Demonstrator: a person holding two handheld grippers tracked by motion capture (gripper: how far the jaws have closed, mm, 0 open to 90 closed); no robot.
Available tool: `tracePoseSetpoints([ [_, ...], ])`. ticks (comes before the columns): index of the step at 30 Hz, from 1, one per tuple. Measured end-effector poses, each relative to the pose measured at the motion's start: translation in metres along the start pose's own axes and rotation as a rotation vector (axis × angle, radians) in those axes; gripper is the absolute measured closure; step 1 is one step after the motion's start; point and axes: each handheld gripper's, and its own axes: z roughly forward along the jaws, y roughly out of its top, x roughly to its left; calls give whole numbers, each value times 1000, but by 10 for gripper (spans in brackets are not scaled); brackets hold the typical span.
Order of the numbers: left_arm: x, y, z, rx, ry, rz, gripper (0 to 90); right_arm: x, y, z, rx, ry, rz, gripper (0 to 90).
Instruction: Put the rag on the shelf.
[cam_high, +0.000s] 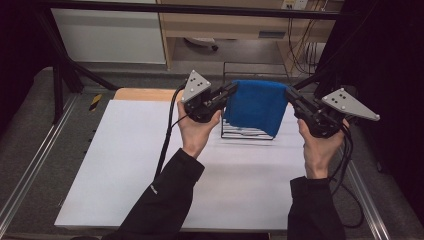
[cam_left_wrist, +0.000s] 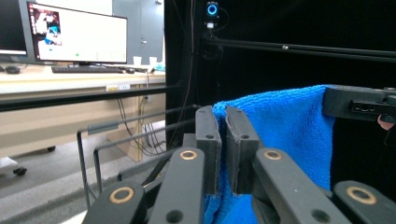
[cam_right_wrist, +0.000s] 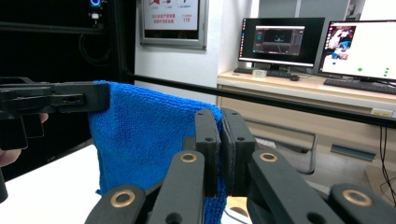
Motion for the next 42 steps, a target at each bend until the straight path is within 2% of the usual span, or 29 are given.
tracePoseSetpoints([
  [9,0,21,14,-25,10,26,849,-10,19,3,-26,-15,-14,867],
  [22,2,52,31,-59,23,58,850,-25,57,15,-45,-55,-68,867],
  [25,4,55,34,-61,29,55,850,-27,62,19,-47,-58,-73,867],
  [28,8,59,39,-70,34,35,850,-30,64,24,-49,-54,-64,867],
  [32,13,65,45,-69,52,47,850,-35,66,33,-54,-53,-60,868],
  [37,22,68,51,-89,58,31,849,-42,71,46,-54,-55,-46,867],
  [42,28,77,59,-85,89,51,850,-46,79,58,-52,-59,-59,867],
])
